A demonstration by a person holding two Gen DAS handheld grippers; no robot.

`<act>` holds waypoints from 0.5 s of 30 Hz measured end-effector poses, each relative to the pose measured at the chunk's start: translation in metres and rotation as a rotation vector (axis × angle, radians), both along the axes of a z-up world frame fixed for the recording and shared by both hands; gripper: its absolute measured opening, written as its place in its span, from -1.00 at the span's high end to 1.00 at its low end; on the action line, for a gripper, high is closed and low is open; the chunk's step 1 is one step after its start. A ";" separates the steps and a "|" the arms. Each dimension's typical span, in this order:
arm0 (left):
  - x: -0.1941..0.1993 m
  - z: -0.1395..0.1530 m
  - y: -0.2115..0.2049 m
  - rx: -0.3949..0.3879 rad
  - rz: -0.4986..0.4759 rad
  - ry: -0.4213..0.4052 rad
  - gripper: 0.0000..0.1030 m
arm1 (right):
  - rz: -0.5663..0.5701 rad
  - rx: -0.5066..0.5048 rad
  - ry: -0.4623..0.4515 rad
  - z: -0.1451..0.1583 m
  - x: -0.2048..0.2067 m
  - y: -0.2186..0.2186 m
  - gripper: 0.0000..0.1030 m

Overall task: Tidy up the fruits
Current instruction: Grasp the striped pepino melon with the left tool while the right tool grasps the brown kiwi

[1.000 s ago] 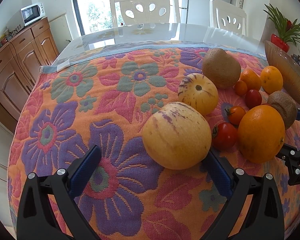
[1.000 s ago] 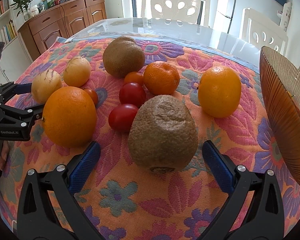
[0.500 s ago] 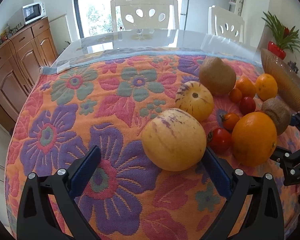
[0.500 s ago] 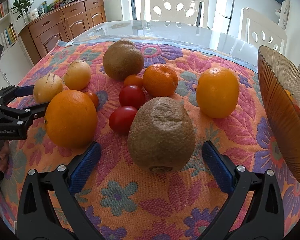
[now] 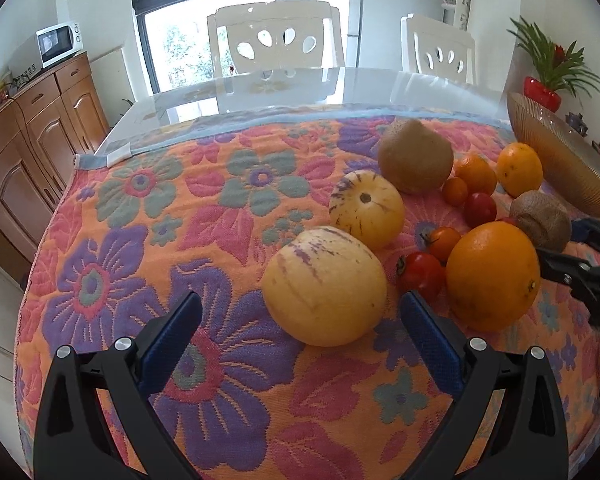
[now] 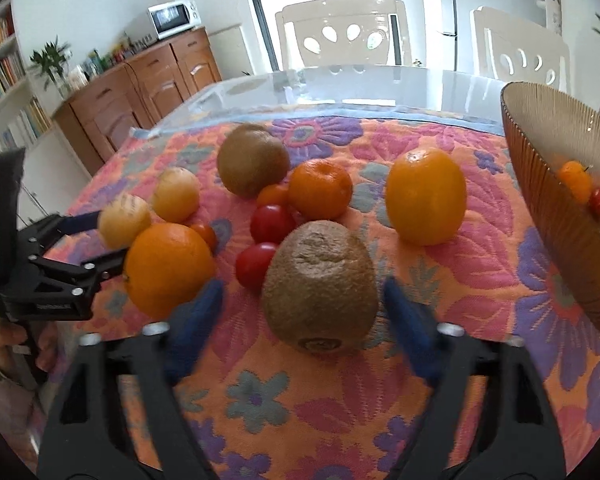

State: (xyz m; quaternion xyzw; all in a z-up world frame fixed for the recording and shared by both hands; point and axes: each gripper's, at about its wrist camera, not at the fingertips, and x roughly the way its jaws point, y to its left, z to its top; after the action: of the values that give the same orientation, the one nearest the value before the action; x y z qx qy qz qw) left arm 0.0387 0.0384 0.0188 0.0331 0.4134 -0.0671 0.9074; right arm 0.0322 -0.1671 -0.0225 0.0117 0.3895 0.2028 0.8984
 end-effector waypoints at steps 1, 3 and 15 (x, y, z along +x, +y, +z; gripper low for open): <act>-0.002 0.002 0.001 -0.016 -0.007 -0.016 -0.75 | -0.009 -0.001 -0.005 0.001 -0.001 -0.001 -0.23; -0.004 0.004 0.001 -0.032 -0.018 -0.027 -0.25 | -0.024 0.022 -0.014 0.003 -0.002 -0.007 -0.06; -0.007 0.011 0.006 -0.068 -0.003 -0.069 -0.06 | -0.035 0.120 -0.002 0.005 -0.001 -0.020 0.03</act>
State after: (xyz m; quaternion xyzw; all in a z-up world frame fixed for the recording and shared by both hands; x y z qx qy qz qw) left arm 0.0313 0.0441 0.0294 0.0053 0.3794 -0.0815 0.9216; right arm 0.0308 -0.1870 -0.0179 0.0720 0.3757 0.2101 0.8997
